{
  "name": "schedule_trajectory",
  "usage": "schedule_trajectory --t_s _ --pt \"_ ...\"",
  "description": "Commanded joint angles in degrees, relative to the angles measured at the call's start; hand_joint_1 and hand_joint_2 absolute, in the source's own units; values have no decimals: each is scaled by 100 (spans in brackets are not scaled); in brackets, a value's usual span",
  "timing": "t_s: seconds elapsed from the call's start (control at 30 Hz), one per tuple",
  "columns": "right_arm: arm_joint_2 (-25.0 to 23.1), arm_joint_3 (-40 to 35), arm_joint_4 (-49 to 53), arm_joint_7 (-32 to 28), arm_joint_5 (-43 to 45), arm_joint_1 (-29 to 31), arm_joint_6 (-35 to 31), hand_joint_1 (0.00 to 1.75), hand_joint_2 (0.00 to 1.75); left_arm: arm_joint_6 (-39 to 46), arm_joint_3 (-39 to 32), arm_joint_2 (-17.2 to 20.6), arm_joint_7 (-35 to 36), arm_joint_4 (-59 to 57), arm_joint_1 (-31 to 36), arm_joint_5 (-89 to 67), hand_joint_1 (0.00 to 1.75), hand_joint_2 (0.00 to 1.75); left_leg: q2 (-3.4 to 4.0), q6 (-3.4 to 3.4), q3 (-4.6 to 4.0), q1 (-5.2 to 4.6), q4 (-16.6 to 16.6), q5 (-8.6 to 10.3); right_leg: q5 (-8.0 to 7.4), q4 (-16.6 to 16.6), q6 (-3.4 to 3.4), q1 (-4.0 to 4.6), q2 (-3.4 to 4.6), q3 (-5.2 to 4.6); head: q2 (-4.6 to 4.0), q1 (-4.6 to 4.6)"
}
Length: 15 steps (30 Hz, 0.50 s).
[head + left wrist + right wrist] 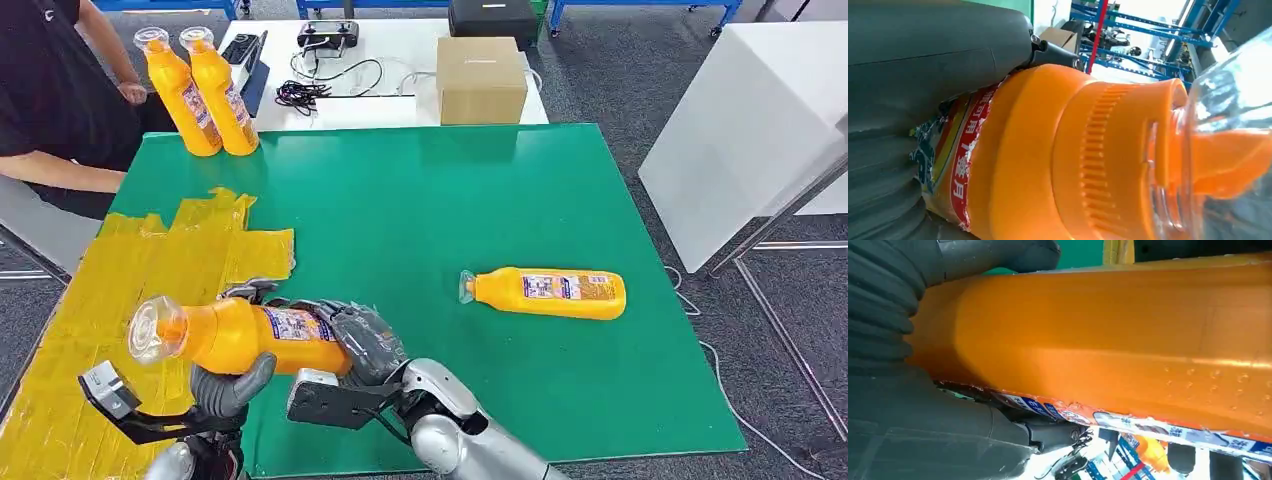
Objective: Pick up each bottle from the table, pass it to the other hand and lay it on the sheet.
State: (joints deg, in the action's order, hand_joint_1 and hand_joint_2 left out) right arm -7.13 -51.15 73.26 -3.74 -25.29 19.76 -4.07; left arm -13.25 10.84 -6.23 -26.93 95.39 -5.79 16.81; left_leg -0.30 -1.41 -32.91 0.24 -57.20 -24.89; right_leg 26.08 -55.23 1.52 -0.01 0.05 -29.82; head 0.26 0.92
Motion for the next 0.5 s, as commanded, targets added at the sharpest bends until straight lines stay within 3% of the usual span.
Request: schedule_trajectory --t_s 0.03,0.17,0.2,0.23,0.33,0.37,0.4,0.5 --pt "124 -157 -386 -28 -25 70 -14 175 175 -48 -91 -19 -15 -358 300 2 175 175 -7 3 12 1 8 0 2 9 1 1 -9 17 0 -2" --pt "167 -29 -302 -65 -32 -26 -105 175 175 -28 -92 -30 -18 -348 302 -37 175 175 -9 8 26 9 13 -3 3 22 1 9 -14 36 0 -2" --pt "183 5 -270 -67 -40 -49 -131 138 175 -2 -96 -30 -24 -342 296 -67 175 175 -12 5 17 4 9 0 3 14 1 4 -15 24 0 -2" --pt "263 85 -125 -77 -86 -133 -214 5 175 215 -115 -4 -96 -313 290 -351 175 175 -12 3 10 4 6 0 2 11 1 4 -14 16 0 0" --pt "653 497 575 -3 -305 -608 -476 0 175 1464 -173 155 -373 -200 279 -1922 175 175 -19 3 10 4 7 1 3 14 2 4 -22 19 0 2" --pt "748 558 725 -19 -345 -694 -454 0 175 1435 -203 190 -367 -178 273 -1914 175 175 -25 4 15 7 9 0 5 19 2 6 -29 28 0 -4" --pt "765 564 726 -19 -345 -707 -454 0 0 1434 -212 200 -367 -177 275 -1914 175 175 -27 2 6 3 6 2 5 12 2 2 -30 17 0 -2" --pt "1174 1044 1559 47 -675 -1276 -679 0 0 3221 -310 335 -280 -128 187 -4210 175 175 -34 2 10 0 6 -2 9 13 4 0 -33 22 0 -2"
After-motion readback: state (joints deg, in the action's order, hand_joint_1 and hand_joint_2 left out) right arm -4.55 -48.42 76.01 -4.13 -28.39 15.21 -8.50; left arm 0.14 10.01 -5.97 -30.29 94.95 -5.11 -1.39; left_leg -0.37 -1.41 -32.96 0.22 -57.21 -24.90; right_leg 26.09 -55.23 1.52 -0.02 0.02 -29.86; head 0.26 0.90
